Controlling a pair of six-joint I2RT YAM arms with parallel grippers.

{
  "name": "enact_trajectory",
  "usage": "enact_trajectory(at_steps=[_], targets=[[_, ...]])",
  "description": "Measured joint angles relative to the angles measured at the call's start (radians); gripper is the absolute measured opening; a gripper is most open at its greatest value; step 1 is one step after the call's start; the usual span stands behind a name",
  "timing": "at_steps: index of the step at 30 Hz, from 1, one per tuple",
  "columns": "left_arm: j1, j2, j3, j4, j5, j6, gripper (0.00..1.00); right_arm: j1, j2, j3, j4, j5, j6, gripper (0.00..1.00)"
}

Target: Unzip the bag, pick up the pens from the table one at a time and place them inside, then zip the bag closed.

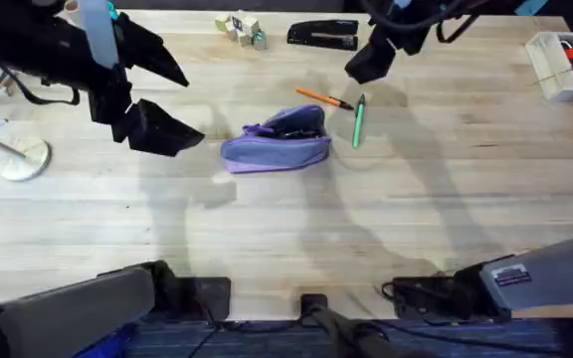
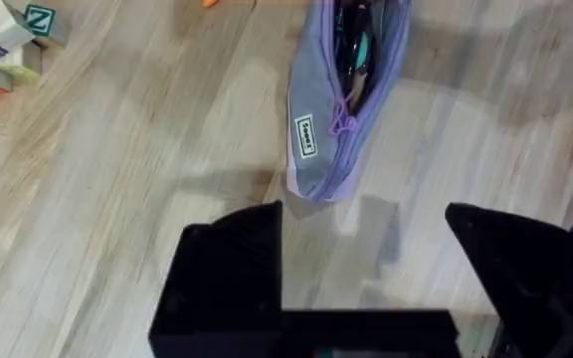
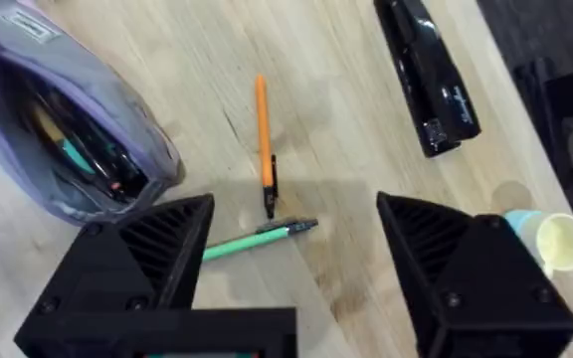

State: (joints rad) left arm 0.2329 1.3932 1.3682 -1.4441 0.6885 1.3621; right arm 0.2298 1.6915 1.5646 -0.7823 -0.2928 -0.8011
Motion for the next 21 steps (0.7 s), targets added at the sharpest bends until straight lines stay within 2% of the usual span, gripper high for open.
enact_trajectory(at_steps=[11, 21], targets=[[0.000, 0.000, 0.000, 0.000, 0.000, 0.000, 0.994, 0.000, 0.199, 0.000, 0.034, 0.020, -0.068, 0.996], [0.000, 0.000, 0.000, -0.001, -0.001, 0.000, 0.994, 0.000, 0.312, 0.000, 0.058, 0.043, -0.072, 0.996]])
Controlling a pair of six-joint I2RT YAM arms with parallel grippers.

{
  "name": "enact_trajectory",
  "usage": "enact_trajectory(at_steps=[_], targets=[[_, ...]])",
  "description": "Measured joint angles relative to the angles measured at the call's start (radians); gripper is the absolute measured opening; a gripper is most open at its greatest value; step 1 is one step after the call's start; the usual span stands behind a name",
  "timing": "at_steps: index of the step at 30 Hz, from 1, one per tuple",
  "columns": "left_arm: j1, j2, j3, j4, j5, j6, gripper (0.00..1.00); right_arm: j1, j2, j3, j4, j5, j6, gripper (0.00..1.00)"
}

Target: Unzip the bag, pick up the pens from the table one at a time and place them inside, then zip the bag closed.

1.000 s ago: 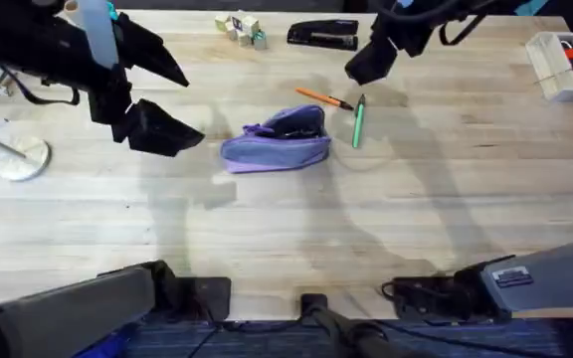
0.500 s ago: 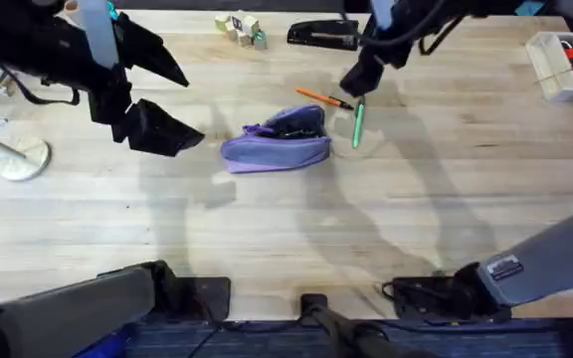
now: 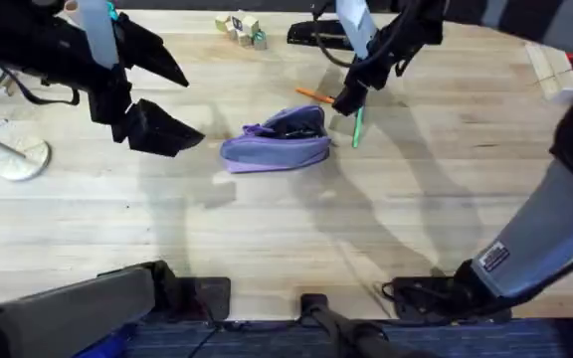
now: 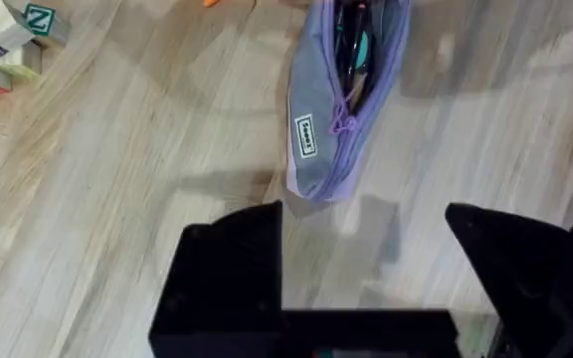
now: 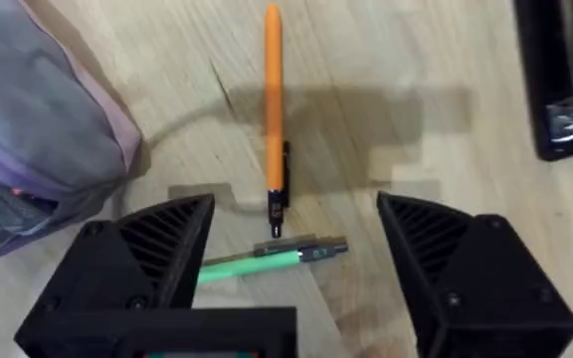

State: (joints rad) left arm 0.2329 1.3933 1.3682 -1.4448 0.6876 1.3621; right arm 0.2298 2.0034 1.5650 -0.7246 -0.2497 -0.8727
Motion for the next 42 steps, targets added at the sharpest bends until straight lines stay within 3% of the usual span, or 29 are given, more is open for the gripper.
enact_trajectory(at_steps=[6, 12, 15, 23, 29, 42], targets=[[0.000, 0.000, 0.000, 0.000, 0.000, 0.000, 0.993, 0.000, 0.068, 0.000, 0.021, 0.002, 0.000, 0.994], [0.000, 0.000, 0.000, 0.000, 0.000, 0.000, 0.993, -0.003, 0.100, 0.013, 0.042, -0.006, -0.002, 0.888], [0.000, 0.000, 0.000, 0.000, 0.000, 0.000, 0.994, -0.003, 0.109, 0.023, 0.040, -0.010, -0.003, 0.729], [0.000, 0.000, 0.000, 0.000, 0.000, 0.000, 0.993, 0.004, 0.111, 0.031, 0.015, -0.003, -0.003, 0.469], [0.000, 0.000, 0.000, 0.000, 0.000, 0.000, 0.993, 0.037, 0.111, 0.043, -0.002, 0.041, -0.007, 0.053], [0.000, 0.000, 0.000, -0.003, 0.000, 0.000, 0.993, 0.056, 0.111, 0.066, -0.073, 0.086, -0.027, 0.030]])
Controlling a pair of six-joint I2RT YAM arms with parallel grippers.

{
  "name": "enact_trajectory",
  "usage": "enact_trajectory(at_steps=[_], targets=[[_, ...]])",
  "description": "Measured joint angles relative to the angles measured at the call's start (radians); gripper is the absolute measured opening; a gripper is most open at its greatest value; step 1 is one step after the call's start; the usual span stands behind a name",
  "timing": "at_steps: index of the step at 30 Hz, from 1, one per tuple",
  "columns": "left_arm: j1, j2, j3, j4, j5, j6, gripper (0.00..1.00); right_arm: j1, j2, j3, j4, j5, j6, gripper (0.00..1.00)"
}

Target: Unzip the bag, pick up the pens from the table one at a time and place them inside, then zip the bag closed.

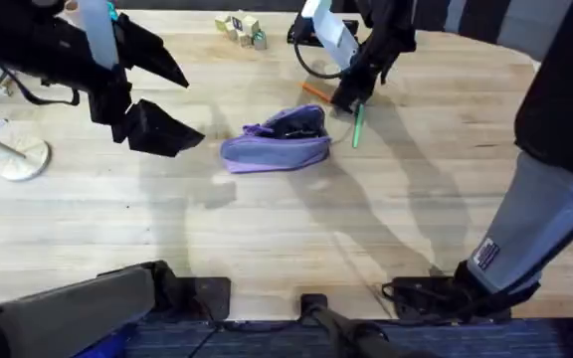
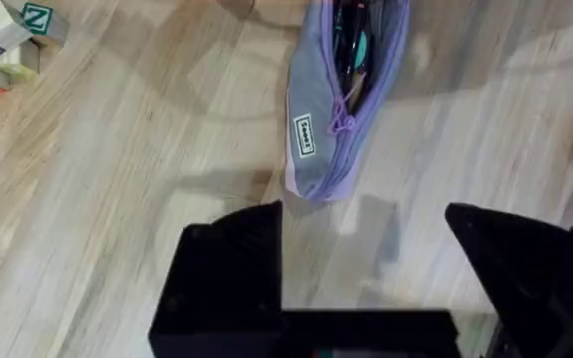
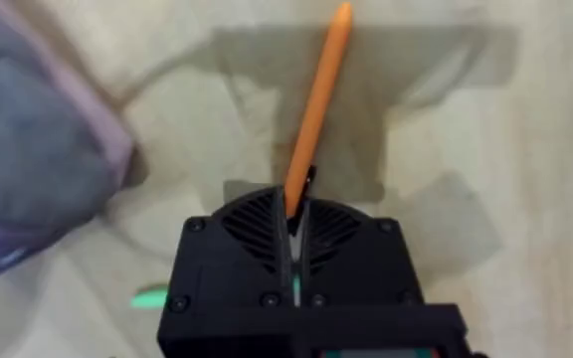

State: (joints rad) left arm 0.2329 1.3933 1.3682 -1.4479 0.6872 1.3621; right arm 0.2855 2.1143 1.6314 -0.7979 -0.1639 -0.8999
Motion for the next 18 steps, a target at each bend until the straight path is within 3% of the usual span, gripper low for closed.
enact_trajectory(at_steps=[11, 18], targets=[[0.000, 0.000, 0.000, 0.000, 0.000, 0.000, 0.993, -0.002, -0.006, 0.143, -0.259, 0.055, -0.193, 0.031], [0.000, 0.000, 0.000, 0.000, 0.000, 0.000, 0.993, -0.002, -0.075, 0.239, -0.397, 0.068, -0.327, 0.031]])
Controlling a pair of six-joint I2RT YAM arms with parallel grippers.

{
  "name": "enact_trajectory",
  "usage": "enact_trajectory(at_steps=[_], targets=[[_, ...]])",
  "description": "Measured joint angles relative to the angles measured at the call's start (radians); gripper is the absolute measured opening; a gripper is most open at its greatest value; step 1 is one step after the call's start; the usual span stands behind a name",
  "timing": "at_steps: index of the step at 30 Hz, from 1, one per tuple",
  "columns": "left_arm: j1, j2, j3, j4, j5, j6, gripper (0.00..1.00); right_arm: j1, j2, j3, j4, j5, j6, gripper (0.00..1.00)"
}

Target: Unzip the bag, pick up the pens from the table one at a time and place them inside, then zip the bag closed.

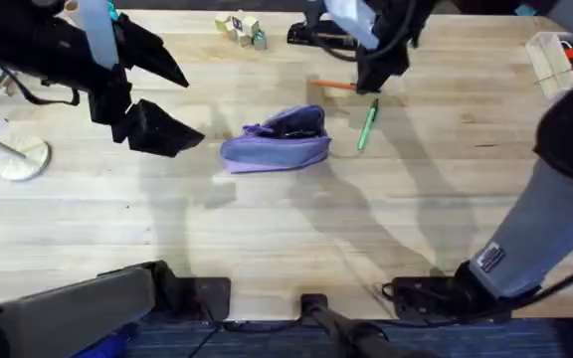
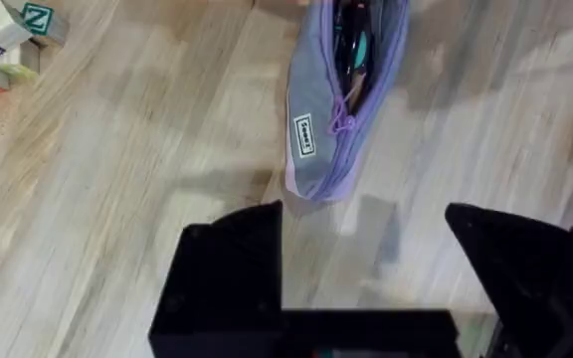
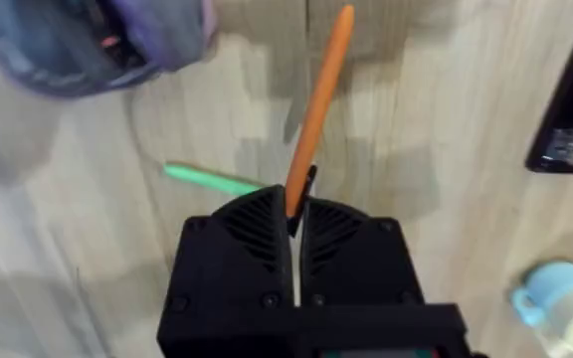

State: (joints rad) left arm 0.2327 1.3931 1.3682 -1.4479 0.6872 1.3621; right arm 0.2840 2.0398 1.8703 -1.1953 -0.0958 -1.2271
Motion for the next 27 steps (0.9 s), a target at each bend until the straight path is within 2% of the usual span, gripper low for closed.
enact_trajectory(at_steps=[11, 19, 27], targets=[[0.000, 0.000, 0.000, 0.000, 0.000, 0.000, 0.994, -0.002, -0.100, 0.092, -0.271, 0.006, -0.243, 0.033], [0.000, 0.000, 0.000, 0.000, 0.000, 0.000, 0.993, 0.035, -0.128, 0.093, -0.307, 0.006, -0.350, 0.033], [0.000, 0.000, 0.000, 0.000, 0.000, 0.000, 0.993, 0.072, -0.127, 0.093, -0.370, 0.004, -0.366, 0.033]])
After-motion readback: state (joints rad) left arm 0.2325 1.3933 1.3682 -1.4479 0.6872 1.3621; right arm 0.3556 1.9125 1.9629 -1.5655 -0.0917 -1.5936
